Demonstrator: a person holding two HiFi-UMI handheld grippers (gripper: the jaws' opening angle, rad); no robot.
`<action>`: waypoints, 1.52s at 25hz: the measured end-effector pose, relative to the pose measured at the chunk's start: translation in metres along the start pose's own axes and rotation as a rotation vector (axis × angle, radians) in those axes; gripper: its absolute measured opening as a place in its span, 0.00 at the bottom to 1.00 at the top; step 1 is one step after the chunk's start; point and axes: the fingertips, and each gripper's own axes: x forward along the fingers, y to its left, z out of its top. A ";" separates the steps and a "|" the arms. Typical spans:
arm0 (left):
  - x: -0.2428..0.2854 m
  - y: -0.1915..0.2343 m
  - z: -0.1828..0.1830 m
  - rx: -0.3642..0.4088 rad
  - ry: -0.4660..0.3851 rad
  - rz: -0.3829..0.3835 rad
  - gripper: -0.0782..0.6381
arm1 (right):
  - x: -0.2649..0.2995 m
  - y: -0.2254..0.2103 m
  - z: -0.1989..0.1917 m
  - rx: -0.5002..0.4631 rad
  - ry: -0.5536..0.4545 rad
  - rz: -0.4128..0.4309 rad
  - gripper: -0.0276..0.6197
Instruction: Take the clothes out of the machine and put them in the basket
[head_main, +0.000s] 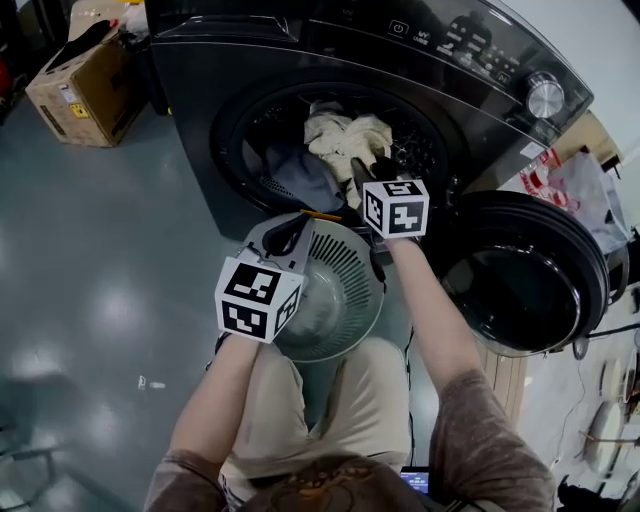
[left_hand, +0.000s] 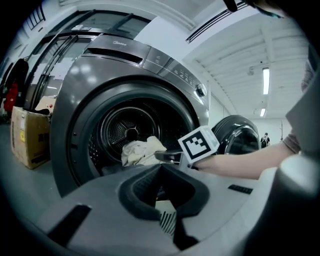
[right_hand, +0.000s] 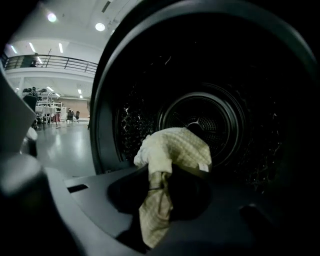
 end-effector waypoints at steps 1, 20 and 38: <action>0.000 -0.001 0.000 0.000 -0.002 0.005 0.12 | -0.011 0.006 -0.002 -0.006 -0.005 0.016 0.19; -0.014 0.002 0.006 0.035 -0.034 0.111 0.12 | -0.153 0.088 -0.048 0.061 -0.024 0.186 0.20; -0.014 -0.002 0.005 0.053 -0.020 0.096 0.12 | -0.156 0.079 -0.033 0.037 -0.043 0.169 0.42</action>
